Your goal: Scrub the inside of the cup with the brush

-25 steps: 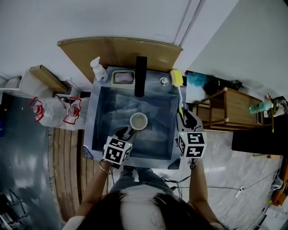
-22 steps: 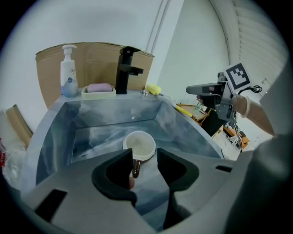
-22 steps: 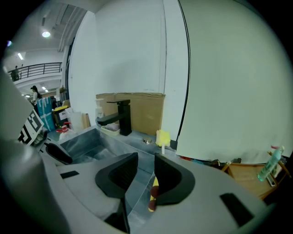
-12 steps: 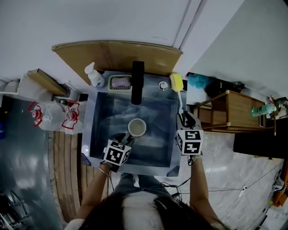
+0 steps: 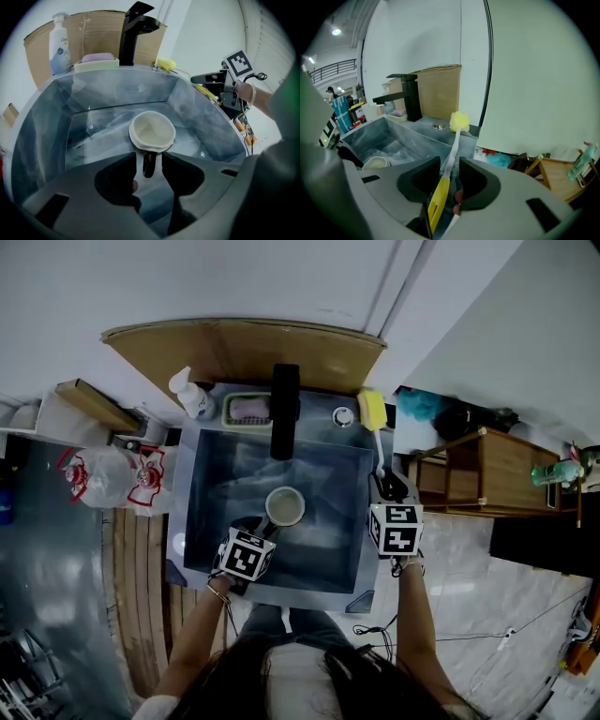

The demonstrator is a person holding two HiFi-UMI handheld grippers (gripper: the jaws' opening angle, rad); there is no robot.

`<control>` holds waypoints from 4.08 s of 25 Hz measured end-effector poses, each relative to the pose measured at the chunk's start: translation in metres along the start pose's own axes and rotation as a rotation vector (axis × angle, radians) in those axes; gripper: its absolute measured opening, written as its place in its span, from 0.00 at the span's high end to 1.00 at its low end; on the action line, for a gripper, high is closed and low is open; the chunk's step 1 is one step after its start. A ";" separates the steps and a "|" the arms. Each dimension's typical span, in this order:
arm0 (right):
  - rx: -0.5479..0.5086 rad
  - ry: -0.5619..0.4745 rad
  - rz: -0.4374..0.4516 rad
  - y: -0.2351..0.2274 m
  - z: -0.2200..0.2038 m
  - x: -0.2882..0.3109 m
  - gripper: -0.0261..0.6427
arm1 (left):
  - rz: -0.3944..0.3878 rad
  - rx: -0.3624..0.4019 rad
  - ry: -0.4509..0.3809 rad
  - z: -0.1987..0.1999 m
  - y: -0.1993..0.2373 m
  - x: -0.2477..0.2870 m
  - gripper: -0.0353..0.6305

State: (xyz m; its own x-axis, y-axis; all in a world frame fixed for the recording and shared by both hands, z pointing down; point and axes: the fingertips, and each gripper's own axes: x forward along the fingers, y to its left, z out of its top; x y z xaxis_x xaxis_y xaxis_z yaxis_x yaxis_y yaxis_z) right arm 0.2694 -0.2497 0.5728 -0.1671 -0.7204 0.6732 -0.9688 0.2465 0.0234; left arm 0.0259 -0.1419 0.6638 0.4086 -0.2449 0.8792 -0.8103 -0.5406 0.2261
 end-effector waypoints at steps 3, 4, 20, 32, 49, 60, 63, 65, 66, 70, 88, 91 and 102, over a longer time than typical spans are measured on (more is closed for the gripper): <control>0.008 0.003 0.005 -0.001 0.000 0.005 0.75 | 0.014 0.004 0.031 -0.004 0.004 0.006 0.69; 0.011 0.004 0.008 -0.001 -0.001 0.007 0.75 | 0.017 0.004 0.045 -0.006 0.005 0.008 0.69; -0.040 -0.002 -0.004 -0.002 -0.003 0.001 0.87 | -0.017 0.010 0.044 -0.005 0.000 0.017 0.82; -0.091 -0.021 0.031 0.011 -0.001 -0.036 0.87 | -0.032 0.008 0.049 -0.003 -0.002 0.017 0.83; -0.219 0.120 0.163 0.072 -0.032 -0.073 0.87 | -0.030 -0.020 0.054 -0.004 0.000 0.015 0.83; -0.409 0.324 0.324 0.121 -0.058 -0.098 0.87 | -0.047 -0.023 0.070 -0.009 -0.001 0.015 0.83; -0.449 0.372 0.350 0.130 -0.063 -0.101 0.87 | -0.046 -0.028 0.054 -0.007 -0.001 0.015 0.83; -0.476 0.412 0.362 0.135 -0.066 -0.103 0.87 | -0.052 -0.029 0.070 -0.010 -0.002 0.015 0.83; -0.487 0.434 0.366 0.138 -0.068 -0.104 0.87 | -0.054 -0.030 0.074 -0.010 -0.002 0.014 0.83; -0.531 0.496 0.375 0.150 -0.071 -0.104 0.87 | -0.065 -0.040 0.070 -0.010 -0.003 0.015 0.83; -0.631 0.699 0.362 0.179 -0.048 -0.079 0.87 | -0.100 -0.071 0.059 -0.008 -0.005 0.015 0.83; -0.634 0.712 0.359 0.183 -0.042 -0.073 0.87 | -0.105 -0.074 0.058 -0.009 -0.004 0.015 0.83; -0.611 0.750 0.314 0.173 -0.024 -0.049 0.88 | -0.114 -0.081 0.054 -0.009 -0.005 0.016 0.83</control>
State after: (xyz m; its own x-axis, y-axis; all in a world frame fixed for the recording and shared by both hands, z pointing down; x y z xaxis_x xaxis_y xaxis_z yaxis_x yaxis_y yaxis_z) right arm 0.1145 -0.1563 0.5614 -0.0364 -0.0251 0.9990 -0.6067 0.7949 -0.0022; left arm 0.0324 -0.1364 0.6800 0.4789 -0.1409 0.8665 -0.7918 -0.4956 0.3571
